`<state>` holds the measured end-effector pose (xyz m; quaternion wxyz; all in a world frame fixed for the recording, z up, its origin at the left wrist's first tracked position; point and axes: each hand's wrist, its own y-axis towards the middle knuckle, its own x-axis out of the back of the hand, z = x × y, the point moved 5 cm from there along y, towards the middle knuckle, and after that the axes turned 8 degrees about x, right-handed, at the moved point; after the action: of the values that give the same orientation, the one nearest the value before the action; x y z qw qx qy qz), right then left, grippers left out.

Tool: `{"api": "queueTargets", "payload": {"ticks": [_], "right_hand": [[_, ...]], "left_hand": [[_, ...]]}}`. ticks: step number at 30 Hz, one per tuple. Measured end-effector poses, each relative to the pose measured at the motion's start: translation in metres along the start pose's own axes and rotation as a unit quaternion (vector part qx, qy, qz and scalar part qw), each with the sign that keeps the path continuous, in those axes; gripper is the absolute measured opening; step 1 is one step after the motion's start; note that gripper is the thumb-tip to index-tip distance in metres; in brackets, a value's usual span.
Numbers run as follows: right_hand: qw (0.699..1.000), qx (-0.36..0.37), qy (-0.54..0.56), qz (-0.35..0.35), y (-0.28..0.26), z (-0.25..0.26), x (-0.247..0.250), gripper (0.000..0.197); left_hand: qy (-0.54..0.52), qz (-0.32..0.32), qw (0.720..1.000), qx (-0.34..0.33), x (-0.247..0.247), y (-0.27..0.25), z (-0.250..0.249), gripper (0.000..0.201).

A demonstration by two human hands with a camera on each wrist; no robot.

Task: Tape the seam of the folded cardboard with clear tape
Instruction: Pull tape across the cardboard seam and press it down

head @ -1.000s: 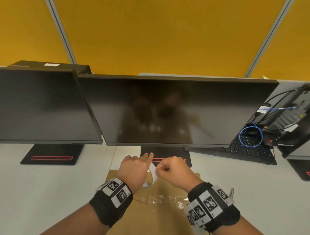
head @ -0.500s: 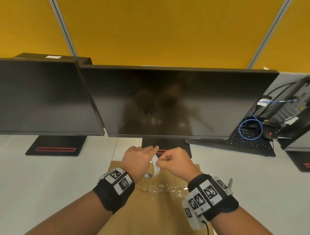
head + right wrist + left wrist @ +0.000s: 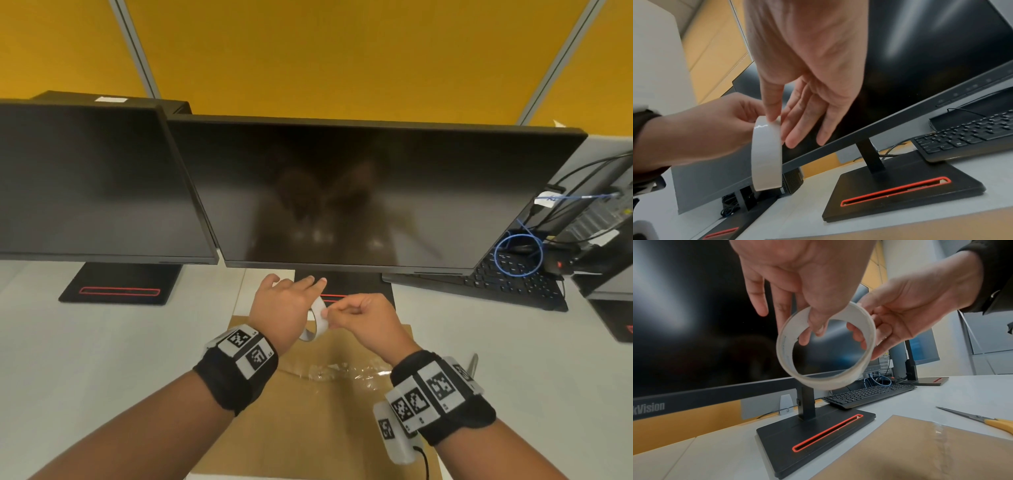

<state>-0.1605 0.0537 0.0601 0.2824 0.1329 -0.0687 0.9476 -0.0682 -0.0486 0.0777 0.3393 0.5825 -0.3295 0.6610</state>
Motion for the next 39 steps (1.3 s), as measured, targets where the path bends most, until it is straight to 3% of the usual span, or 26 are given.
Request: {"api": "queueTargets", "payload": {"ticks": [7, 11, 14, 16, 30, 34, 39], "right_hand": [[0.998, -0.005, -0.050, 0.034, 0.006, -0.006, -0.006, 0.009], [0.992, -0.059, 0.089, 0.064, 0.008, -0.009, -0.010, 0.017], [0.963, -0.099, 0.224, 0.114, 0.006, -0.008, -0.016, 0.021], [0.954, -0.110, 0.249, 0.126, 0.005, -0.007, -0.017, 0.024], [0.968, -0.151, 0.174, 0.103, 0.007, -0.014, -0.017, 0.023], [0.981, -0.124, 0.131, 0.071, 0.001, -0.011, -0.014, 0.038], [0.984, -0.085, 0.132, 0.086, -0.005, -0.010, -0.007, 0.014]], "left_hand": [[0.016, 0.014, 1.000, -0.014, -0.005, -0.001, -0.005, 0.077], [-0.078, -0.019, 0.997, -0.011, -0.002, 0.001, 0.001, 0.064], [-0.146, -0.008, 0.989, -0.029, -0.008, 0.001, -0.002, 0.063], [-0.166, -0.011, 0.985, -0.047, -0.013, 0.001, -0.003, 0.063], [-0.167, -0.017, 0.983, -0.069, -0.015, -0.002, 0.000, 0.057], [-0.179, -0.027, 0.982, -0.060, -0.012, -0.004, 0.001, 0.055], [-0.160, -0.046, 0.985, -0.034, -0.010, -0.004, 0.007, 0.057]]}}
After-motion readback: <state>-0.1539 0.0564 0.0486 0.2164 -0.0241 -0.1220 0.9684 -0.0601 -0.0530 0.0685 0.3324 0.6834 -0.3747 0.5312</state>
